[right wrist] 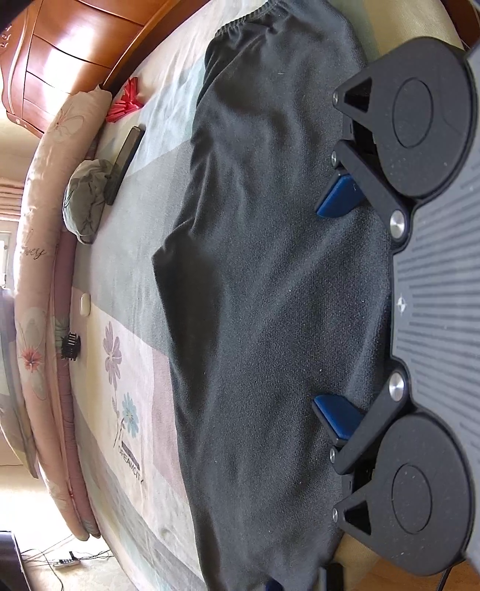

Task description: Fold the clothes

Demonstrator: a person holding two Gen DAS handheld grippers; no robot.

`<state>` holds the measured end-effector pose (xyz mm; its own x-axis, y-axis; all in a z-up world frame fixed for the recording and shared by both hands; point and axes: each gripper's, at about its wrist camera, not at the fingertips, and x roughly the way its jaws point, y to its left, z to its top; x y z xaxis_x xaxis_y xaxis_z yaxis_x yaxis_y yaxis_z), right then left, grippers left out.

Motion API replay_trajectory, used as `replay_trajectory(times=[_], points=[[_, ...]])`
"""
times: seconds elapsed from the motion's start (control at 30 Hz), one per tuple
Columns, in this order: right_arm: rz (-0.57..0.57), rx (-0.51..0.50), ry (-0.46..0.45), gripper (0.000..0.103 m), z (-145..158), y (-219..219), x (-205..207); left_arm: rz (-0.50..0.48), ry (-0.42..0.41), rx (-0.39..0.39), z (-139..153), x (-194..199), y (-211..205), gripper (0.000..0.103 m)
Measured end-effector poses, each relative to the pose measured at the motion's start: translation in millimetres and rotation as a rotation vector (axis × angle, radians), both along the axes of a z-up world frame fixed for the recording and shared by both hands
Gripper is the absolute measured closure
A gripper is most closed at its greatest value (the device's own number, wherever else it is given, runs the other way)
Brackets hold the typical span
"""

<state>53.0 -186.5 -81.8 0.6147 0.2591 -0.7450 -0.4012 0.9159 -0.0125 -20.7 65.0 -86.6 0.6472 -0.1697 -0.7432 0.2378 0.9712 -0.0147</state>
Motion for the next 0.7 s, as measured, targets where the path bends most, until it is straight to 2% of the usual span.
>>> replay_trajectory(times=[0.1, 0.2, 0.3, 0.37, 0.4, 0.47, 0.5, 0.57, 0.7], points=[[-0.011, 0.003, 0.001, 0.000, 4.4, 1.5, -2.6, 0.023, -0.026, -0.016, 11.3, -1.7, 11.5, 0.014], [0.080, 0.071, -0.046, 0.000, 19.5, 15.8, -11.5, 0.077, -0.069, -0.027, 21.5, 11.0, 21.8, 0.014], [0.160, 0.035, -0.064, 0.000, 17.6, 43.5, -14.8, 0.099, -0.093, -0.009, 22.8, 25.8, 23.3, 0.014], [0.188, 0.011, -0.040, 0.000, 6.4, 57.1, -15.5, 0.115, -0.074, -0.014, 15.9, 29.2, 26.0, 0.014], [0.197, 0.004, -0.015, 0.000, -0.6, 61.3, -16.1, 0.132, -0.050, -0.025, 10.5, 28.2, 29.3, 0.014], [0.202, -0.004, -0.052, 0.000, -7.3, 62.7, -24.7, 0.165, -0.002, -0.045, -0.2, 26.2, 35.9, 0.014], [0.207, -0.002, -0.059, 0.000, -8.4, 61.4, -27.9, 0.160, -0.020, -0.053, -1.8, 19.5, 37.9, 0.012], [0.211, 0.016, -0.056, 0.000, -8.3, 56.5, -29.0, 0.145, -0.005, -0.069, 1.8, 17.4, 41.0, 0.011], [0.210, 0.011, -0.056, 0.000, -8.8, 57.3, -29.5, 0.145, -0.047, -0.163, 21.0, 39.9, 42.4, 0.011]])
